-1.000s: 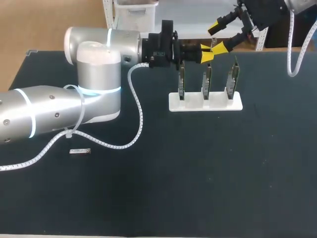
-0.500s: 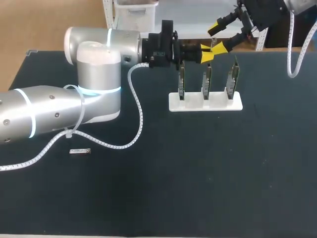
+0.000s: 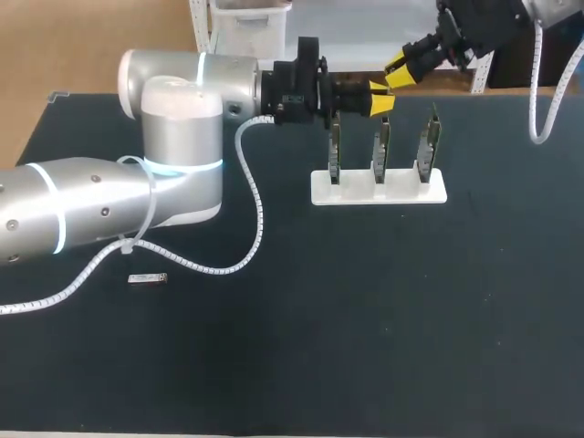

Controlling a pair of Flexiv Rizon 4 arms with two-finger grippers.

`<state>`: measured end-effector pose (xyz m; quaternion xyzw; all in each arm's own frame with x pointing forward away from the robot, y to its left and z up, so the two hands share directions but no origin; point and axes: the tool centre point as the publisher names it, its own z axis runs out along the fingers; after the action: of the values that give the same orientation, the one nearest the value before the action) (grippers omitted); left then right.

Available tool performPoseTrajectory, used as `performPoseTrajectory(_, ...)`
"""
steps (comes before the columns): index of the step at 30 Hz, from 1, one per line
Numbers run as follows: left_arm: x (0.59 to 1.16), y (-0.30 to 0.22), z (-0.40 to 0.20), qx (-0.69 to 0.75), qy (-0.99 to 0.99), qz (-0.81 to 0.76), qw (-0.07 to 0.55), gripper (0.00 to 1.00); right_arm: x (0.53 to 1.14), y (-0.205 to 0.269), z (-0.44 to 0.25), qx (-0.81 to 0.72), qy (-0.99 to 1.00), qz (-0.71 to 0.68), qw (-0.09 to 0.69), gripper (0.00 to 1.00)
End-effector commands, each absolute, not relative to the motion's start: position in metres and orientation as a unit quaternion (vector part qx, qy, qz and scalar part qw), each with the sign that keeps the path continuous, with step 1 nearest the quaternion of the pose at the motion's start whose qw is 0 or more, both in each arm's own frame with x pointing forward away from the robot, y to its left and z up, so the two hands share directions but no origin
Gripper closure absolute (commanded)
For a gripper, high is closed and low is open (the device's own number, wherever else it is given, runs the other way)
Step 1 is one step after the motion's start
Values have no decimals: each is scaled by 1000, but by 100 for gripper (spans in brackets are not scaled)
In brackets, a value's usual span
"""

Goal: Pick up the optical module with the left hand, and insert it into the network port with the right hand.

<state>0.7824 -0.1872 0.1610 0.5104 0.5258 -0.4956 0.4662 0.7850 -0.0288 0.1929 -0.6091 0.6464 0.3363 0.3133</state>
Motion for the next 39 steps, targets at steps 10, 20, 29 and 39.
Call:
performPoseTrajectory(10,784,-189,161,512,525,-497,464,100,783,-29,193,-612,645,334,312,100)
performPoseTrajectory(20,784,-189,161,512,525,-497,464,0,784,-30,192,-613,645,334,311,100)
performPoseTrajectory(29,783,-183,160,514,525,-495,463,0,785,-31,191,-611,646,334,313,100)
performPoseTrajectory(39,778,-172,162,538,544,-457,454,0,786,-31,191,-606,648,334,318,100)
